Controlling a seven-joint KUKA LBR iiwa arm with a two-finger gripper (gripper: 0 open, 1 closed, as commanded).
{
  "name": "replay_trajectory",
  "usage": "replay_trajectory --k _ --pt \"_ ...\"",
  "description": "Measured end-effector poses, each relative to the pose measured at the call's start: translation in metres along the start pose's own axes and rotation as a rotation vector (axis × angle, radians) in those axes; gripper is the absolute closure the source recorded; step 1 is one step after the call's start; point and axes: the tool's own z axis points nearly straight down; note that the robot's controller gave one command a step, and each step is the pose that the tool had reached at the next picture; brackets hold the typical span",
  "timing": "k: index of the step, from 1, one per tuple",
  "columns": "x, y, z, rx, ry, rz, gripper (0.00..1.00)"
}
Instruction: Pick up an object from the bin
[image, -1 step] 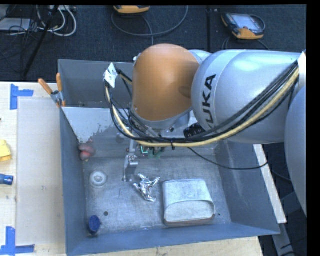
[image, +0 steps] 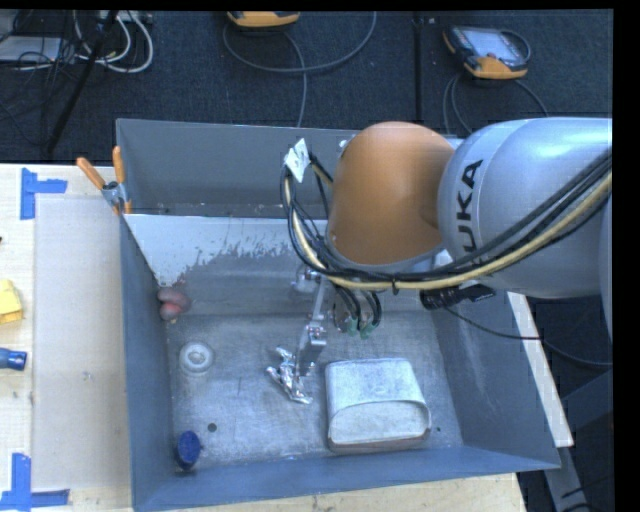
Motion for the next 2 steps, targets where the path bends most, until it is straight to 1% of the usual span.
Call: replay_trajectory --k 1,2 --pt "0.0142 -0.0358 0.1291 -0.002 0.004 -0.218 0.0" --pt "0.012 -0.0353 0.1254 -0.004 -0.003 -0.214 1.0"
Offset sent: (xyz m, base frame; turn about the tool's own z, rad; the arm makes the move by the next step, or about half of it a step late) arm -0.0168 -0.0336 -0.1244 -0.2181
